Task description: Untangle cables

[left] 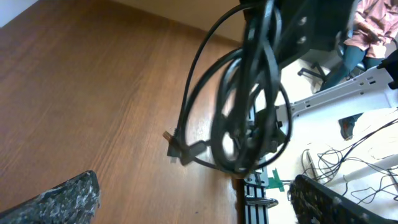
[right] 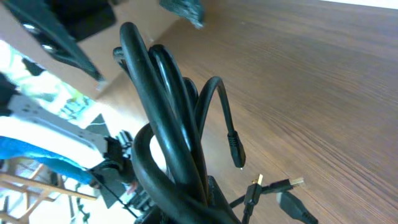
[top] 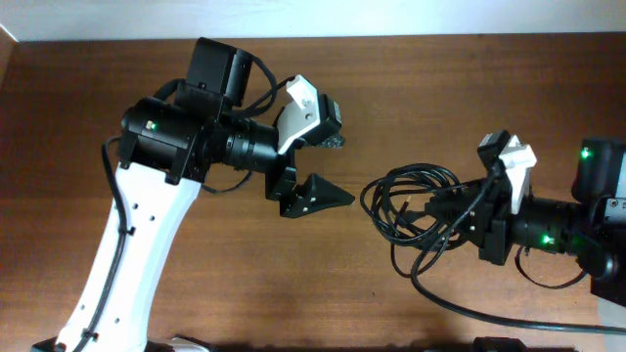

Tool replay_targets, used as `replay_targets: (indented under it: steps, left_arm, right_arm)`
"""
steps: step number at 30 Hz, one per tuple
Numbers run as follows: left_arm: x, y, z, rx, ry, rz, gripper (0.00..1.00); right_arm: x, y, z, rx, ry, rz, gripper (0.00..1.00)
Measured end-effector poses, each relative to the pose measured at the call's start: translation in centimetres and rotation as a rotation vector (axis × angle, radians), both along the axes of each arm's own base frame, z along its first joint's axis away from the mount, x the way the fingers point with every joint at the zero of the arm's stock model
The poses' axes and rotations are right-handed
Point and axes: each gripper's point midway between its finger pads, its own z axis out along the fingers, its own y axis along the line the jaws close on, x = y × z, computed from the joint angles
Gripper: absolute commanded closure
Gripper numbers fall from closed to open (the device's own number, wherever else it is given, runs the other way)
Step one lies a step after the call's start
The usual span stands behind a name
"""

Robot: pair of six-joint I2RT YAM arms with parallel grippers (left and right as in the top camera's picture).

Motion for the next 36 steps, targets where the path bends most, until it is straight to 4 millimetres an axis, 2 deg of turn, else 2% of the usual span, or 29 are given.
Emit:
replay_targets:
  steps: [14,19,24,30,33,36]
  left_arm:
    - [0.1,0.1,-0.1,0.008,-0.003,0.005,0.01]
    - [-0.4,-0.3,0.2,-0.011,0.004,-0.018,0.01]
    - [-2.0,-1.8,0.2,-0.014,0.002,-0.082,0.01]
    - [-2.2,-2.1,0.3,-0.016,-0.004,-0.091,0.00]
    - [-2.2,-2.1,0.3,-0.016,-0.006,-0.092,0.22]
    - [-2.1,-2.2,0.3,-0.018,-0.009,-0.093,0.48]
  right_arm:
    - [-1.3,1.3,1.9,0.124,-0.010,0.091,0.96]
    - [-1.5,1.4,2.2,0.136,-0.023,0.108,0.96]
    - [-1.5,1.4,2.2,0.135,-0.030,0.112,0.96]
    - [-1.5,1.4,2.2,0.137,-0.030,0.114,0.96]
    - [-1.5,1.4,2.2,0.137,-0.030,0.114,0.96]
    - [-1.5,1.4,2.2,0.137,-0.030,0.114,0.96]
